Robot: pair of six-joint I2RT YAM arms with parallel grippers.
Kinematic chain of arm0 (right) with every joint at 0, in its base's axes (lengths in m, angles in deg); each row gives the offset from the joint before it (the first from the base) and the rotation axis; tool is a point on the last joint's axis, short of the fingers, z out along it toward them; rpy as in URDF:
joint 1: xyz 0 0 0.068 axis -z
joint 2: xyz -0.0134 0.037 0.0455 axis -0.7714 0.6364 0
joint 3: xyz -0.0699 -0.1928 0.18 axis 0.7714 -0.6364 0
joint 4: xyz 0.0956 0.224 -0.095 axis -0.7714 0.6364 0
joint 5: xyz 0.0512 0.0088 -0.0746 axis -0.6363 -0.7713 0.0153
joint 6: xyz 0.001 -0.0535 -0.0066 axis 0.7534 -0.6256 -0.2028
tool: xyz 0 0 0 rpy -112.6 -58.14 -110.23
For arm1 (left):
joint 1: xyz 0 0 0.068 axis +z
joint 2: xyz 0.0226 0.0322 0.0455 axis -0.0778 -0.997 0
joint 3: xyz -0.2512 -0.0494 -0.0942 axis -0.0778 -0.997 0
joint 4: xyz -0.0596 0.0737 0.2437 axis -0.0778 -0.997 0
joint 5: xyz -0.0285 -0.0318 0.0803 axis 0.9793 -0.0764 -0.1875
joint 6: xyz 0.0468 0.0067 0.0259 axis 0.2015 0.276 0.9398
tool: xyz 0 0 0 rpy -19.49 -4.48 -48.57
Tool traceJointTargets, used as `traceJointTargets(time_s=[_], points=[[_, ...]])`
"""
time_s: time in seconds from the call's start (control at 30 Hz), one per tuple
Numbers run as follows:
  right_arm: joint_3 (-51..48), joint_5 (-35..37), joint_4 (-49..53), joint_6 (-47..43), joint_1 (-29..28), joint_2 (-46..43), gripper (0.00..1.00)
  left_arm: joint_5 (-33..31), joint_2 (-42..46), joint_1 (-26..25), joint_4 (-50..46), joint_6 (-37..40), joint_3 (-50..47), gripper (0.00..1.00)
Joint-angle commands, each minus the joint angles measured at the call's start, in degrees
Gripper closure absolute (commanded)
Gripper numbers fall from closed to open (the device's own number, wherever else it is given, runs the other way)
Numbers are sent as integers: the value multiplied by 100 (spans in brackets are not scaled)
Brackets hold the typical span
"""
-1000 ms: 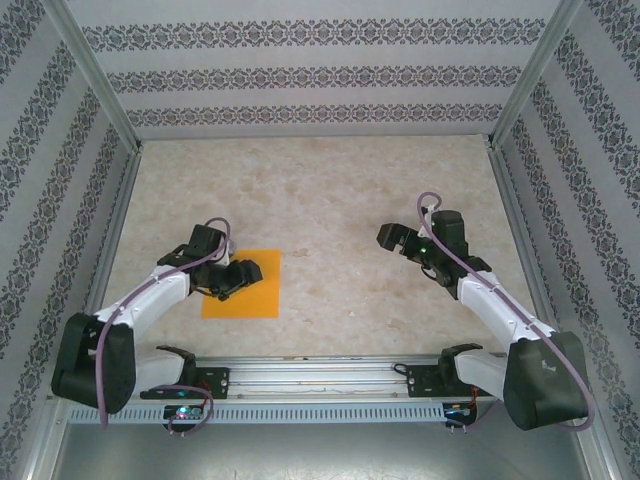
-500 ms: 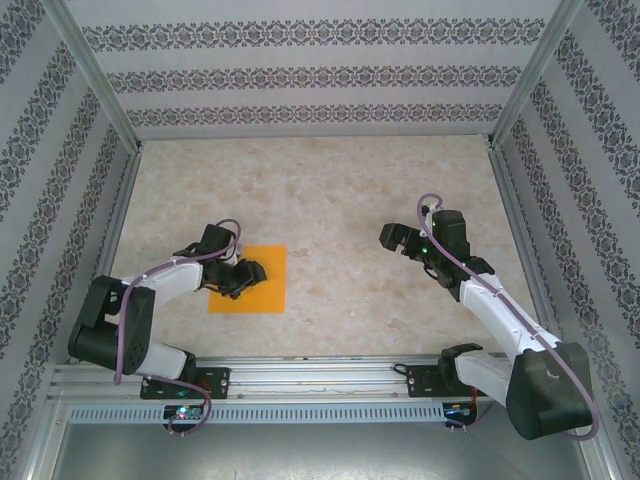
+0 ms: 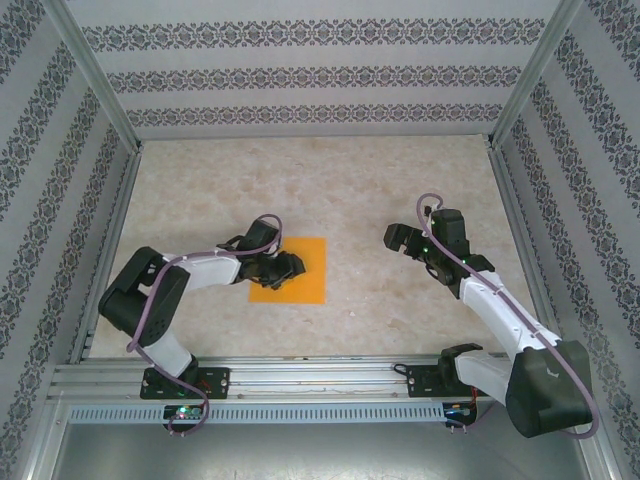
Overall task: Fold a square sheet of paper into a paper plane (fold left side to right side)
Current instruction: Move the square sheet of paper to the center of the table, then pick up the square sheet of paper from the center of the table.
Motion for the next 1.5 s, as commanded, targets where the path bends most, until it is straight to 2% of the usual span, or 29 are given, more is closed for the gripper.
traceJointTargets(time_s=[0.0, 0.13, 0.27, 0.57, 0.7, 0.93, 1.07, 1.3, 1.47], points=[[187, 215, 191, 23, -66, 95, 2, -323, -463, -345, 261, -659, 160, 57], [221, 135, 191, -42, -67, 179, 2, -353, -850, -676, 700, -1015, 395, 58], [311, 41, 251, -106, -63, 247, 2, -422, -985, -839, 795, -1052, 639, 57], [856, -278, 521, -168, -164, 766, 2, -658, -283, -742, -69, -141, 1300, 50], [1250, -152, 776, -232, -452, 1186, 2, -983, 208, -451, -660, 310, 1105, 50], [2253, 238, 1498, -492, -1263, 2371, 2, -649, 541, -21, -959, 760, 462, 57], [2997, 613, 2091, -773, -1734, 3148, 2, -550, 419, 1, -1214, 1007, 434, 61], [4106, 1190, 2740, -1077, -2257, 4339, 2, -350, 95, 0, -1042, 993, 368, 63], [4548, 1144, 2814, -1126, -2388, 4880, 2, -274, -129, -7, -949, 890, 337, 66]])
